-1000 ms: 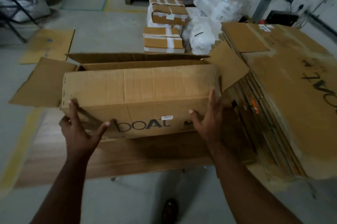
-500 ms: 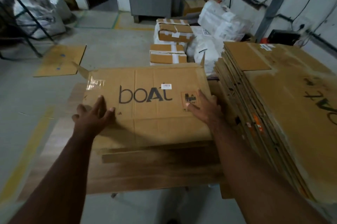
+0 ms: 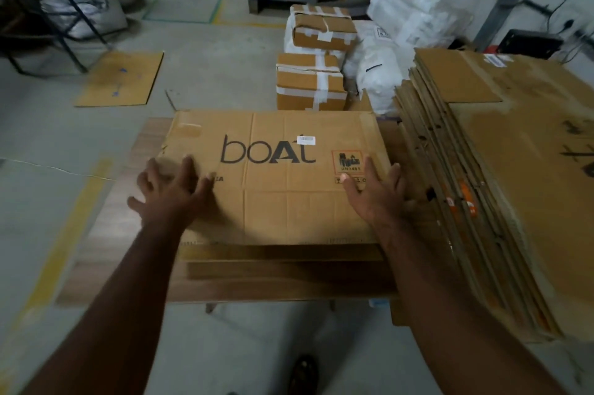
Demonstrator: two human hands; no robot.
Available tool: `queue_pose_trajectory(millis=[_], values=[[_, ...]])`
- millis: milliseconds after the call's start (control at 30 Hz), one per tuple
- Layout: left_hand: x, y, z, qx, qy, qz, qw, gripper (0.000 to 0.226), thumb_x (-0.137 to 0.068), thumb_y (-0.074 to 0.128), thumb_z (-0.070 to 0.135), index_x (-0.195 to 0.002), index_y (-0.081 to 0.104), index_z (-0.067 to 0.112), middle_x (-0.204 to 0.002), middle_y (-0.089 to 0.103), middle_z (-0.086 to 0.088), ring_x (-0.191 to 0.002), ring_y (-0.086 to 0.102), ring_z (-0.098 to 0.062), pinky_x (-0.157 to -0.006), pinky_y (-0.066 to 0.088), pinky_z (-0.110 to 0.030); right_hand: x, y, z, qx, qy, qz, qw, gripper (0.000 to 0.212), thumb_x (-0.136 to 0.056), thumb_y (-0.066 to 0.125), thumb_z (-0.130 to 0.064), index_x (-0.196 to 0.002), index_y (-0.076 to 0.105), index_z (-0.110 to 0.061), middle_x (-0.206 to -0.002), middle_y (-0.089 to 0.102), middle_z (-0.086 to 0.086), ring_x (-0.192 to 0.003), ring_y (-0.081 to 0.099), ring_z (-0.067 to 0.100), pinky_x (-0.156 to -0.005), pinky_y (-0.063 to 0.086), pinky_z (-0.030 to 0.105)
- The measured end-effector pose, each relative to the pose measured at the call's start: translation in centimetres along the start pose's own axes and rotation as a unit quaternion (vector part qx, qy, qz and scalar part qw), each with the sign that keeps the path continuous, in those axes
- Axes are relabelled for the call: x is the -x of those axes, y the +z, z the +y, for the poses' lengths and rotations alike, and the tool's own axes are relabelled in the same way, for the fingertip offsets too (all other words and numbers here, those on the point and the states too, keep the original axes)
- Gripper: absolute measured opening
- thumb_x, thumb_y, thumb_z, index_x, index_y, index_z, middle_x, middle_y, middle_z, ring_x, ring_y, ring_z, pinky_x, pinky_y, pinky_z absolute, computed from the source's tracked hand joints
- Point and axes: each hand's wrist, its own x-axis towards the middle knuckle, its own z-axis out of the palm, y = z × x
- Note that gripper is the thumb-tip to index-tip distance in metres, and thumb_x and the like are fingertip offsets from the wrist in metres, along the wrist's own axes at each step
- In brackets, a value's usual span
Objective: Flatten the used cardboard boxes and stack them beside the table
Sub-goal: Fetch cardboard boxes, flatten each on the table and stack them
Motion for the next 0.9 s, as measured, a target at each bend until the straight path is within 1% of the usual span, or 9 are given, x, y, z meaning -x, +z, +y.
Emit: queue_pose_trajectory(millis=[167, 267, 367, 467, 567, 667, 733, 800, 900], values=[[4.4, 3.6, 3.3, -0.108, 0.283, 0.035, 0.952, 0.110, -0.077, 0.023, 0.095, -0.162, -0.004, 0.031, -0.170, -0.015, -0.009, -0.156, -0.009, -0.033, -0.115, -0.016, -0.066, 3.2, 2.4, -1.3, 0.094, -0.250, 0.082, 0.960, 0.089, -0.093, 0.032, -0.078, -0.164, 0.006, -0.030, -0.172, -0.003, 0.002, -0.158, -0.003, 0.026, -0.121, 0.002, 0.063], [6.5, 6.9, 4.0, -0.173, 0.351, 0.038, 0.920, 0.127, -0.074, 0.060, 0.081, -0.162, -0.008, 0.020, -0.169, -0.013, -0.015, -0.156, -0.008, -0.035, -0.116, -0.005, -0.070, 5.6, 5.5, -1.9, 0.165, -0.368, 0.064, 0.913, 0.117, -0.079, 0.055, -0.081, -0.165, -0.002, -0.023, -0.172, -0.007, 0.004, -0.158, -0.004, 0.026, -0.121, 0.006, 0.065], [7.3, 7.2, 4.3, -0.172, 0.311, 0.060, 0.933, 0.124, -0.076, 0.080, 0.052, -0.162, -0.005, 0.025, -0.169, -0.009, -0.017, -0.156, -0.006, -0.037, -0.115, -0.002, -0.071, 6.1, 7.2, -2.1, 0.220, -0.343, 0.105, 0.907, 0.133, -0.072, 0.075, -0.068, -0.164, -0.007, -0.019, -0.172, -0.007, 0.008, -0.158, -0.002, 0.030, -0.119, 0.010, 0.068], [6.9, 6.6, 3.8, -0.204, 0.297, 0.030, 0.932, 0.117, -0.087, 0.072, 0.035, -0.157, -0.021, 0.032, -0.168, -0.021, -0.013, -0.155, -0.014, -0.033, -0.116, -0.003, -0.068, 6.3, 7.9, -2.0, 0.215, -0.334, 0.132, 0.908, 0.113, -0.083, 0.072, -0.042, -0.164, -0.004, -0.019, -0.172, -0.003, 0.009, -0.158, 0.003, 0.031, -0.118, 0.013, 0.069], [7.0, 4.8, 3.6, -0.188, 0.333, -0.001, 0.924, 0.111, -0.088, 0.071, 0.040, -0.159, -0.014, 0.031, -0.169, -0.016, -0.010, -0.157, -0.007, -0.032, -0.121, 0.017, -0.062, 6.8, 7.4, -2.1, 0.191, -0.326, 0.106, 0.920, 0.105, -0.083, 0.064, -0.028, -0.165, -0.001, -0.022, -0.172, 0.001, 0.007, -0.158, 0.004, 0.029, -0.118, 0.016, 0.067], [7.7, 2.3, 3.3, -0.195, 0.345, -0.052, 0.917, 0.096, -0.095, 0.056, 0.055, -0.162, -0.007, 0.026, -0.169, -0.016, -0.008, -0.157, -0.008, -0.031, -0.124, 0.016, -0.056, 8.2, 5.5, -3.0, 0.175, -0.302, 0.026, 0.937, 0.111, -0.084, 0.067, -0.035, -0.163, -0.011, -0.026, -0.172, -0.011, 0.004, -0.158, -0.007, 0.026, -0.122, 0.010, 0.063], [8.0, 0.8, 2.6, -0.202, 0.349, -0.068, 0.913, 0.089, -0.095, 0.049, 0.061, -0.162, 0.001, 0.026, -0.171, -0.005, -0.005, -0.157, 0.001, -0.028, -0.124, 0.017, -0.051, 9.4, 3.6, -3.6, 0.162, -0.288, -0.013, 0.944, 0.102, -0.088, 0.065, -0.039, -0.164, -0.003, -0.026, -0.172, -0.006, 0.001, -0.158, -0.005, 0.023, -0.124, 0.007, 0.059], [8.4, -0.8, 1.8, -0.183, 0.387, -0.039, 0.903, 0.072, -0.094, 0.041, 0.063, -0.156, 0.028, 0.029, -0.166, 0.029, -0.002, -0.151, 0.029, -0.025, -0.117, 0.029, -0.048, 10.7, 1.3, -3.8, 0.143, -0.287, -0.018, 0.947, 0.082, -0.092, 0.060, -0.041, -0.161, 0.020, -0.026, -0.169, 0.020, -0.001, -0.155, 0.017, 0.021, -0.123, 0.013, 0.056], [8.7, -3.3, 1.6, -0.165, 0.429, 0.070, 0.886, 0.045, -0.095, 0.035, 0.055, -0.120, 0.062, 0.029, -0.122, 0.070, 0.001, -0.112, 0.064, -0.022, -0.099, 0.042, -0.044, 11.7, -2.1, -3.9, 0.088, -0.284, 0.038, 0.954, 0.046, -0.098, 0.058, -0.038, -0.142, 0.055, -0.028, -0.142, 0.060, -0.004, -0.130, 0.052, 0.020, -0.116, 0.027, 0.050]])
